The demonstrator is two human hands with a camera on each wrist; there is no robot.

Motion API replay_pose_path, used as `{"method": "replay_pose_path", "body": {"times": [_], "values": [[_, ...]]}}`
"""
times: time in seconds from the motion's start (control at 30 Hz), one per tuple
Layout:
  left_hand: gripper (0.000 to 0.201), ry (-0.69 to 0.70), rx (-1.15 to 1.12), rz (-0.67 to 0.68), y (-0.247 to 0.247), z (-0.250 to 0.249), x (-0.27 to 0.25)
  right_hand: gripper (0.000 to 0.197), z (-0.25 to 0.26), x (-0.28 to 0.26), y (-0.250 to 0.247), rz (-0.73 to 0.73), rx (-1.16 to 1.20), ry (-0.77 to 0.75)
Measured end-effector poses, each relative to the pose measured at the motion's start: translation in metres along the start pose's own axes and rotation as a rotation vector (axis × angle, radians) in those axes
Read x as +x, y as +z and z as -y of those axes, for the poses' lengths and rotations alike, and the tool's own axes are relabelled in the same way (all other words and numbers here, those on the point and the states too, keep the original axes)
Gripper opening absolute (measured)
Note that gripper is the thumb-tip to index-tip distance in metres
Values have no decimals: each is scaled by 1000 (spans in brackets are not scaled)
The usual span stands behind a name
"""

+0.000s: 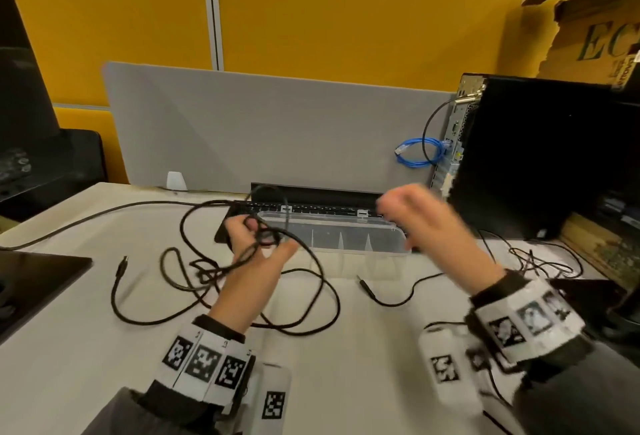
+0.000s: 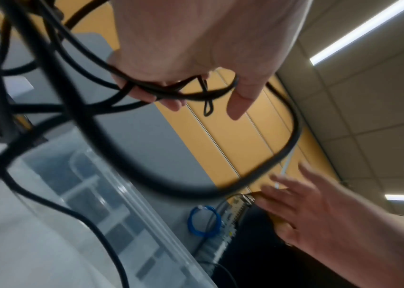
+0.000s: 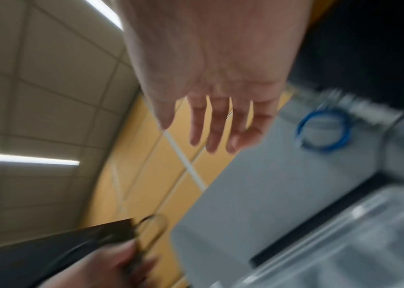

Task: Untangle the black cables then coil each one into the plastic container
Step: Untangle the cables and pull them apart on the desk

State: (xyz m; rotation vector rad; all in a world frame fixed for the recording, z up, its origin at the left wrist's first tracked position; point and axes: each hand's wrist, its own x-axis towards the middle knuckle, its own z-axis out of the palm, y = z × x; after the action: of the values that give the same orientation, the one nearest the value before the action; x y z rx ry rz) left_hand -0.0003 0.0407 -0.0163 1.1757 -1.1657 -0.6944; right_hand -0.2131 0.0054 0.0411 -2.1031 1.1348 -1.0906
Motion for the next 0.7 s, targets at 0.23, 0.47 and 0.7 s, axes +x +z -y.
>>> {"method": "replay_pose_path", "body": {"times": [0.23,0.47,0.7], "values": [[45,-6,-21,329,2,2,-6,27,25,-12,43,434,149,22],[21,44,240,428,0,-4,-10,33,19,5,12,-6,366,22],[45,56,29,507,-6,-8,-12,28,12,11,7,-267,210,-69]]}}
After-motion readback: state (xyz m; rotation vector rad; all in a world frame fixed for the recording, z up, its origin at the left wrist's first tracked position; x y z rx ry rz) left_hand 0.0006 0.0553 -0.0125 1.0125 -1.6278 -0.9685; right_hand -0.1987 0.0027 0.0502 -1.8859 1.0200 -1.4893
